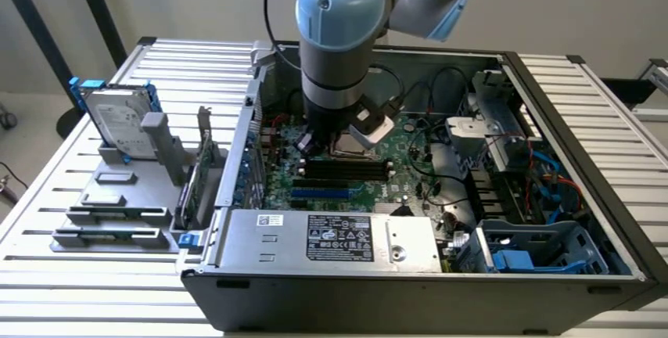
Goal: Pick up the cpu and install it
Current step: 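Install the first cpu locking lever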
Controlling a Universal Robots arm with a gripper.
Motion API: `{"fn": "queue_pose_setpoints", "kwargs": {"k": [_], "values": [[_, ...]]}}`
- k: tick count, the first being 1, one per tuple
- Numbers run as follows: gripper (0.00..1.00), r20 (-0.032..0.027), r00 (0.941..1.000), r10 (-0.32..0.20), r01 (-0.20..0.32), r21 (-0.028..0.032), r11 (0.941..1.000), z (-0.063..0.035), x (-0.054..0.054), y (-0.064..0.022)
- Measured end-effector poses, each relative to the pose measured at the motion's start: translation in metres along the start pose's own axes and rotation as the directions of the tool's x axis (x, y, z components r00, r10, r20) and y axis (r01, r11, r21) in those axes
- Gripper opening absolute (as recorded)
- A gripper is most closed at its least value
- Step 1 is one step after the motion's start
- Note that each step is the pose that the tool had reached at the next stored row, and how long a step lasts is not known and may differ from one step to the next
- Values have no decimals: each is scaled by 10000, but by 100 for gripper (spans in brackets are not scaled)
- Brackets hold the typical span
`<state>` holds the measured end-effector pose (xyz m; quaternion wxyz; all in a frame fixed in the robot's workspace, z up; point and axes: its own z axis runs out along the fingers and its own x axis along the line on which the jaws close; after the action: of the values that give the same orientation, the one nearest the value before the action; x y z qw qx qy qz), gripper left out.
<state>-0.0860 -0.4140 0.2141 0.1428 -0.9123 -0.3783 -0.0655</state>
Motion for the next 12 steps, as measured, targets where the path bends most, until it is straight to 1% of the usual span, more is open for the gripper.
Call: {"fn": "queue_pose_setpoints", "kwargs": {"k": [6, 12], "values": [[11, 11, 10000, 4, -4, 9, 10000, 65, -2, -5], [11, 46, 10000, 21, -21, 47, 10000, 97, -2, -28]]}}
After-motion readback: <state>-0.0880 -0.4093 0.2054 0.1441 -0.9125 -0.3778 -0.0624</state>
